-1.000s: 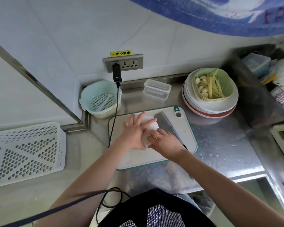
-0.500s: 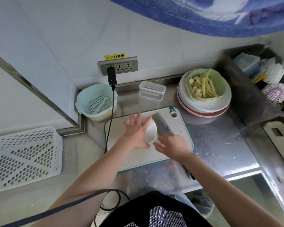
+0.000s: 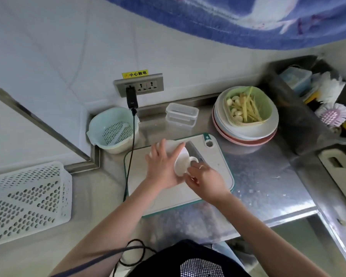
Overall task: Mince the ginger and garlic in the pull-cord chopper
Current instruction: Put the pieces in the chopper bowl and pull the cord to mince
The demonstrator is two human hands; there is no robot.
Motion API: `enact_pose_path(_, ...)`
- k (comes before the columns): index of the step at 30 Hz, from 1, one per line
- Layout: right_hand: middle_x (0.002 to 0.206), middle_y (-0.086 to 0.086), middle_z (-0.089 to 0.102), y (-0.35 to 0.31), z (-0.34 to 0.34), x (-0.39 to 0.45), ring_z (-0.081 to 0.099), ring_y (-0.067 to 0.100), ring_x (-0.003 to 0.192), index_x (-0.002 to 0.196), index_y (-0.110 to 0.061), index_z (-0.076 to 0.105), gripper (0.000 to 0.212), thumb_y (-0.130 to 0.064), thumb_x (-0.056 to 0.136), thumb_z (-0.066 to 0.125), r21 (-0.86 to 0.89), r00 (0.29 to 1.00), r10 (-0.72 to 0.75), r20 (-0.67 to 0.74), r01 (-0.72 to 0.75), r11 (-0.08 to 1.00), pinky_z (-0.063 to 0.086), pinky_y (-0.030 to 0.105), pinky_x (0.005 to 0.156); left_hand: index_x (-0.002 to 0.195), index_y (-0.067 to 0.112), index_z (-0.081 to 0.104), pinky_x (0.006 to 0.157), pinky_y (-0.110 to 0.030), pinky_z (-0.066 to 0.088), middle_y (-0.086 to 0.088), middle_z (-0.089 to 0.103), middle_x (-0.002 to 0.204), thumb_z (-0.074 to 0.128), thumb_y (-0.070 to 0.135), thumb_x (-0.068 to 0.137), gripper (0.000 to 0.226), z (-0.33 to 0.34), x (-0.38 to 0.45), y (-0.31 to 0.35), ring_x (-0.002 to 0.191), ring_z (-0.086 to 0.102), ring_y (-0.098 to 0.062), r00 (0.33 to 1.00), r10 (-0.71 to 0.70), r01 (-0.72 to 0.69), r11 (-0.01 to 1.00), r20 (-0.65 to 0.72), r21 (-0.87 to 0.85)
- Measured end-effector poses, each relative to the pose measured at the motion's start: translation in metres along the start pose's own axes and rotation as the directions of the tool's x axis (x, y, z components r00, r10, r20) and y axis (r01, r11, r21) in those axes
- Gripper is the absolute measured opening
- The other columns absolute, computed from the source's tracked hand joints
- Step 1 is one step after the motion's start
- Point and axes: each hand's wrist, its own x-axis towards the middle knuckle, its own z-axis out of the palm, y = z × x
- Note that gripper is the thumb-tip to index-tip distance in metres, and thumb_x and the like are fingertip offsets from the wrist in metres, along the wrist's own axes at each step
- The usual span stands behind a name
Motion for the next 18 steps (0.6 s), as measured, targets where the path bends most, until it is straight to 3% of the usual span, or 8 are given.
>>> enact_pose_path(2,0.072,0.006,0.056,0.002,0.001,0.003,0.055,0.029,0.07,0.067,-0.012,0.052,0.026,-0.032,0.084,0.05,-0.034,0.999,-0.026,-0.036,0.025,0.999,0.038,0.026,0.045,0.143,0.046,0.011,0.091,-0.051,0.038,-0.014,0.015,0.144,0.061,0.066,0.059,0.1,-0.001,0.002,0.001,0.125,0.025,-0.041,1.0,0.013,-0.013,1.0,0.011,0.007)
enact_pose_path(8,0.078,0.005,0.063,0.018,-0.004,0.0,0.062,0.027,0.072,0.074,-0.016,0.064,0.019,-0.031,0.085,0.059,-0.226,0.991,-0.014,0.13,0.043,0.973,0.042,0.027,0.048,0.142,0.048,0.01,0.094,-0.054,0.037,-0.013,0.013,0.146,0.068,0.063,0.054,0.107,0.008,0.002,0.001,0.128,0.022,-0.041,0.995,-0.028,0.029,1.0,0.093,-0.003)
enact_pose_path(10,0.089,0.006,0.062,0.053,-0.025,-0.012,0.058,0.026,0.086,0.081,-0.016,0.06,0.025,-0.032,0.095,0.046,-0.323,0.952,0.261,0.163,-0.198,0.926,0.043,0.03,0.061,0.141,0.048,0.011,0.093,-0.053,0.037,-0.012,0.015,0.145,0.07,0.059,0.053,0.107,0.008,0.002,0.002,0.128,0.023,-0.042,0.994,-0.033,0.035,0.999,0.104,-0.01)
enact_pose_path(11,0.091,0.008,0.062,0.074,-0.038,-0.02,0.055,0.028,0.088,0.075,-0.016,0.056,0.031,-0.031,0.097,0.041,-0.331,0.909,0.405,0.099,-0.354,0.875,0.04,0.031,0.063,0.141,0.048,0.011,0.094,-0.053,0.036,-0.012,0.015,0.145,0.07,0.058,0.053,0.107,0.008,0.002,0.002,0.128,0.023,-0.042,0.993,-0.033,0.035,0.999,0.11,-0.012)
enact_pose_path(13,0.09,0.012,0.063,0.099,-0.052,-0.028,0.053,0.03,0.082,0.064,-0.015,0.044,0.033,-0.025,0.095,0.039,-0.316,0.783,0.621,0.026,-0.583,0.748,0.035,0.028,0.059,0.141,0.048,0.011,0.095,-0.054,0.035,-0.012,0.013,0.145,0.071,0.057,0.054,0.106,0.009,0.003,0.002,0.129,0.021,-0.042,0.993,-0.031,0.033,0.999,0.115,-0.02)
enact_pose_path(14,0.09,0.012,0.063,0.09,-0.049,-0.024,0.054,0.03,0.079,0.065,-0.014,0.045,0.028,-0.022,0.092,0.041,-0.293,0.759,0.651,0.031,-0.616,0.731,0.035,0.027,0.057,0.142,0.048,0.011,0.096,-0.054,0.034,-0.013,0.012,0.146,0.071,0.056,0.054,0.106,0.009,0.003,0.003,0.13,0.02,-0.042,0.993,-0.032,0.036,0.999,0.118,-0.029)
enact_pose_path(16,0.097,0.012,0.063,0.052,-0.02,-0.009,0.059,0.03,0.084,0.081,-0.013,0.058,0.017,-0.019,0.088,0.044,-0.3,0.903,0.406,0.138,-0.352,0.886,0.043,0.026,0.06,0.142,0.048,0.01,0.096,-0.055,0.034,-0.013,0.01,0.147,0.071,0.056,0.054,0.107,0.009,0.003,0.003,0.13,0.018,-0.043,0.992,-0.033,0.037,0.999,0.122,-0.032)
enact_pose_path(18,0.108,0.014,0.061,0.022,0.013,-0.006,0.059,0.034,0.096,0.099,-0.009,0.063,0.029,-0.027,0.092,0.042,-0.243,0.958,0.154,0.242,-0.094,0.966,0.051,0.034,0.071,0.141,0.049,0.008,0.096,-0.055,0.035,-0.013,0.01,0.147,0.071,0.058,0.053,0.108,0.009,0.002,0.001,0.131,0.018,-0.043,0.992,-0.031,0.034,0.999,0.124,-0.021)
